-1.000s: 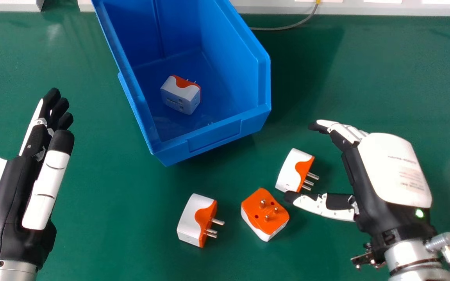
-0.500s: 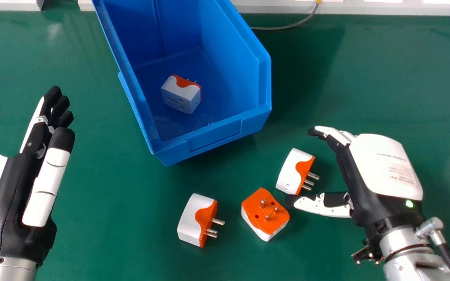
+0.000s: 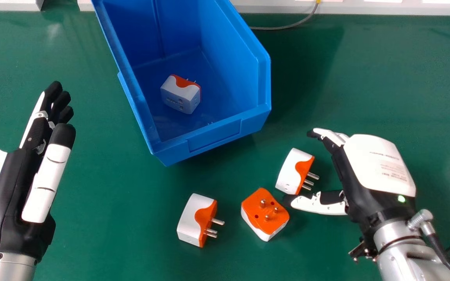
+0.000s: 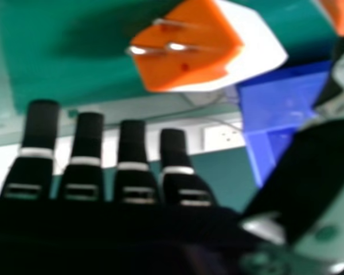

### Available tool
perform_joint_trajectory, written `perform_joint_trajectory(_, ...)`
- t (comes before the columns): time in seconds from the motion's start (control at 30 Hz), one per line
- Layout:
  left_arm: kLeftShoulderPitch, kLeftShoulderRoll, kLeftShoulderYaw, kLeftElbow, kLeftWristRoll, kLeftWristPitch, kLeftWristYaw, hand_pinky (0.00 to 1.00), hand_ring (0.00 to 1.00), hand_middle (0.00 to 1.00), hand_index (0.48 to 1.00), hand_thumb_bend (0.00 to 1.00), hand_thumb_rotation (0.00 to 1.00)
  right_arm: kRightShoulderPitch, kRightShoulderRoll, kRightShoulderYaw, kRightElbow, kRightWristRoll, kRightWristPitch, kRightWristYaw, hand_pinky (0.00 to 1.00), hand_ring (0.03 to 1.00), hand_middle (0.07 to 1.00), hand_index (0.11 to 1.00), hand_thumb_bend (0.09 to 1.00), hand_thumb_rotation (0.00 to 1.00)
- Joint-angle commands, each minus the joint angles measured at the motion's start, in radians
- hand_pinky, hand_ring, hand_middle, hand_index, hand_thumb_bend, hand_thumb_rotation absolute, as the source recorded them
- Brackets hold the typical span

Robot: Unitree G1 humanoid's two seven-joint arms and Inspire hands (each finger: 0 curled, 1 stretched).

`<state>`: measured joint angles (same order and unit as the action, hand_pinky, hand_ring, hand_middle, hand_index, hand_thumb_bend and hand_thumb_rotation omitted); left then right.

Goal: Pick all objects and put in blue box

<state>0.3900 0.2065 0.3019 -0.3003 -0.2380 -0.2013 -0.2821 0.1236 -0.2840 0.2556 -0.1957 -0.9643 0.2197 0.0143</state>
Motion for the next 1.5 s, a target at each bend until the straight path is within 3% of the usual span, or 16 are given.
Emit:
perform_joint_trajectory(0.0, 0.003, 0.007, 0.012, -0.03, -0.009, 0.001, 0.005, 0.99, 0.98, 0.98, 0.973, 0.77, 0.96, -0.027, -0.009, 0.008, 0.002, -0.023, 0.012, -0.004, 0.67, 0.796, 0.832, 0.825, 0.609, 0.45)
perform_joint_trajectory(0.13, 0.004, 0.008, 0.012, -0.033, -0.007, 0.003, 0.003, 0.99, 0.99, 0.99, 0.98, 0.78, 0.96, -0.052, -0.01, 0.023, 0.027, -0.034, 0.037, 0.01, 0.68, 0.801, 0.836, 0.83, 0.605, 0.47)
perform_joint_trajectory(0.3, 0.009, 0.005, 0.014, -0.044, -0.015, 0.012, 0.004, 1.0, 1.0, 0.99, 0.986, 0.78, 0.96, -0.085, -0.015, 0.04, 0.075, -0.045, 0.048, -0.002, 0.69, 0.802, 0.837, 0.828, 0.606, 0.46)
perform_joint_trajectory(0.43, 0.009, 0.008, 0.02, -0.036, -0.012, 0.007, 0.002, 1.0, 1.0, 0.99, 0.989, 0.77, 0.97, -0.111, -0.021, 0.054, 0.106, -0.055, 0.067, 0.004, 0.69, 0.801, 0.837, 0.828, 0.608, 0.45)
perform_joint_trajectory(0.53, 0.007, 0.005, 0.022, -0.034, -0.019, 0.009, 0.0, 1.0, 1.0, 0.99, 0.991, 0.78, 0.97, -0.126, -0.026, 0.063, 0.122, -0.053, 0.079, 0.009, 0.69, 0.802, 0.839, 0.83, 0.61, 0.45)
perform_joint_trajectory(0.63, 0.007, 0.004, 0.023, -0.036, -0.018, 0.009, 0.0, 1.0, 1.0, 0.99, 0.989, 0.78, 0.96, -0.141, -0.036, 0.071, 0.143, -0.049, 0.08, 0.009, 0.7, 0.806, 0.842, 0.833, 0.608, 0.45)
perform_joint_trajectory(0.73, 0.004, -0.002, 0.024, -0.034, -0.029, 0.005, -0.002, 1.0, 1.0, 0.99, 0.989, 0.78, 0.96, -0.157, -0.045, 0.082, 0.165, -0.053, 0.084, 0.012, 0.7, 0.807, 0.843, 0.834, 0.607, 0.44)
perform_joint_trajectory(0.9, 0.012, 0.005, 0.026, -0.039, -0.025, 0.005, -0.005, 1.0, 0.99, 0.98, 0.985, 0.78, 0.96, -0.173, -0.06, 0.094, 0.202, -0.048, 0.076, -0.007, 0.7, 0.806, 0.843, 0.834, 0.608, 0.44)
perform_joint_trajectory(1.17, 0.004, 0.006, 0.03, -0.024, -0.044, -0.009, -0.019, 1.0, 1.0, 0.99, 0.985, 0.77, 0.95, -0.2, -0.073, 0.111, 0.232, -0.051, 0.096, 0.009, 0.7, 0.808, 0.843, 0.834, 0.608, 0.44)
perform_joint_trajectory(1.33, 0.006, 0.006, 0.029, -0.034, -0.03, -0.001, -0.009, 1.0, 1.0, 0.99, 0.983, 0.77, 0.95, -0.218, -0.078, 0.122, 0.256, -0.047, 0.099, 0.003, 0.71, 0.811, 0.845, 0.836, 0.608, 0.43)
perform_joint_trajectory(1.47, 0.008, 0.006, 0.027, -0.037, -0.035, 0.002, -0.008, 1.0, 1.0, 0.99, 0.983, 0.77, 0.96, -0.229, -0.08, 0.128, 0.272, -0.044, 0.094, -0.005, 0.71, 0.81, 0.844, 0.835, 0.612, 0.43)
